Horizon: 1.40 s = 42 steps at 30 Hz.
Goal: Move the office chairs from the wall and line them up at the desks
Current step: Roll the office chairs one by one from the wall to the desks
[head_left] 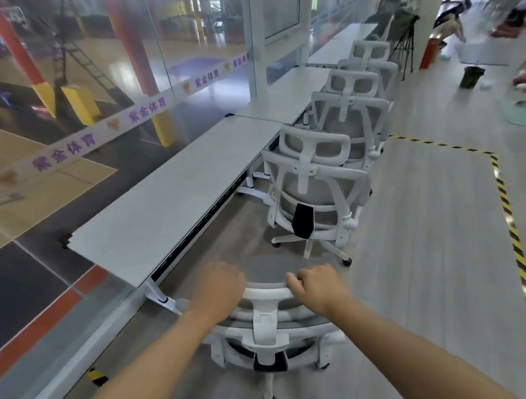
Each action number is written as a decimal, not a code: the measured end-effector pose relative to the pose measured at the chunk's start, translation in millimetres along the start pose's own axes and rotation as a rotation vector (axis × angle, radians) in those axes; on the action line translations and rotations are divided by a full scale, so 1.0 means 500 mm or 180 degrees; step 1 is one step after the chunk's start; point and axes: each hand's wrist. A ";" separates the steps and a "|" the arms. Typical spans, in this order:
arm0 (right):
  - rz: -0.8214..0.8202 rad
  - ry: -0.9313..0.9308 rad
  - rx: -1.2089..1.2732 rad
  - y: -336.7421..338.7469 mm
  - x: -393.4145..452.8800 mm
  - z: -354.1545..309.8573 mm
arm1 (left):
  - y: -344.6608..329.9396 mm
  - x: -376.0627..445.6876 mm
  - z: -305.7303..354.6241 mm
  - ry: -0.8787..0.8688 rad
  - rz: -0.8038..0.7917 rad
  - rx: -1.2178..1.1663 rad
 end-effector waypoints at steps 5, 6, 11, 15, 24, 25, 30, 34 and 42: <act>0.0115 -0.0394 -0.0025 -0.019 0.058 -0.075 | -0.006 0.071 -0.090 -0.0291 0.0079 -0.0115; 0.0143 -0.0466 -0.0069 -0.023 0.067 -0.097 | -0.006 0.083 -0.111 -0.0366 0.0039 -0.0114; 0.0275 -0.0891 -0.0122 -0.058 0.105 -0.215 | 0.005 0.130 -0.222 -0.0711 -0.0037 -0.0216; 0.0261 -0.1172 -0.0238 -0.084 0.123 -0.293 | 0.006 0.150 -0.288 -0.0883 0.0021 -0.0393; 0.0415 -0.1451 -0.0168 -0.101 0.094 -0.390 | 0.019 0.118 -0.355 -0.1055 -0.0173 -0.0615; 0.0428 -0.1468 -0.0181 -0.103 0.090 -0.396 | 0.023 0.115 -0.357 -0.1078 -0.0207 -0.0626; 0.0400 -0.1482 -0.0183 -0.110 0.076 -0.420 | 0.031 0.099 -0.375 -0.1118 -0.0311 -0.0637; 0.0457 -0.1413 -0.0184 -0.109 0.069 -0.429 | 0.046 0.096 -0.378 -0.1165 -0.0417 -0.0549; 0.0318 -0.1639 0.0277 -0.058 0.038 -0.426 | 0.116 0.089 -0.280 -0.1468 -0.1343 0.0079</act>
Point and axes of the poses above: each hand's wrist, its own x-axis towards the middle knuckle, its own y-axis out of the back of the hand, z = x × y, and after that the axes turned 11 degrees about y, right-handed
